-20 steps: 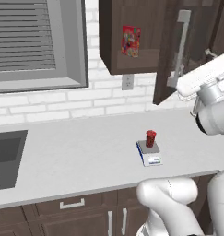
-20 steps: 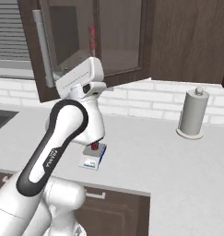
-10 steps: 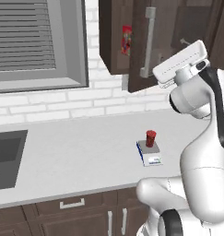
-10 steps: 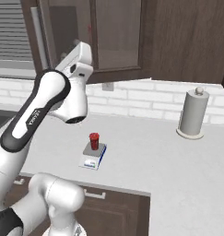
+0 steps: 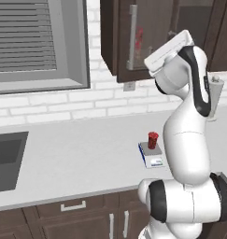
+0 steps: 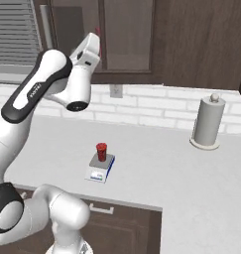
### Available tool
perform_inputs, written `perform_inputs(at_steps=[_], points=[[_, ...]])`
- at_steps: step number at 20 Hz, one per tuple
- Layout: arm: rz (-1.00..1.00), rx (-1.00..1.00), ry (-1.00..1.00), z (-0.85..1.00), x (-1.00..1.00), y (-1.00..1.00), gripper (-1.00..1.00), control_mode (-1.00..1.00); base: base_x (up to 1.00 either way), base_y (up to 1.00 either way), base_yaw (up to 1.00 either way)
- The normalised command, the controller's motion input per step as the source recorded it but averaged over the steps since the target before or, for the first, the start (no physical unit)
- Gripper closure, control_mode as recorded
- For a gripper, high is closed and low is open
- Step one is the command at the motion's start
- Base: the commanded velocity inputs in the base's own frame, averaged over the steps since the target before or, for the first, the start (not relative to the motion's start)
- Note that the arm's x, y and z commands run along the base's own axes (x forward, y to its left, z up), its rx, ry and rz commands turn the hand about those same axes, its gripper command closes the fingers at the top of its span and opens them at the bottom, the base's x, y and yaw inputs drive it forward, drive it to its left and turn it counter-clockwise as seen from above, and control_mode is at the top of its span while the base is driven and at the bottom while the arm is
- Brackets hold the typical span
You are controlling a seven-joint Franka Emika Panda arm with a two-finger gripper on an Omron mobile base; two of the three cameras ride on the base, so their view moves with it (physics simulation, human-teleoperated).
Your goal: Pick the yogurt and place it on the digital scale for weighing, and close the cabinet.
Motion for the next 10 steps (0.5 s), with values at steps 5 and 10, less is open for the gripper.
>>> perform_inputs(at_steps=[5,10], points=[[-0.07,-0.01,0.09,-0.01,0.64,-0.03,-1.0,-1.0,0.0,0.0,0.0],[-0.04,0.0,0.03,-0.17,0.81,0.0,-1.0,-1.0,0.0,0.0,0.0]])
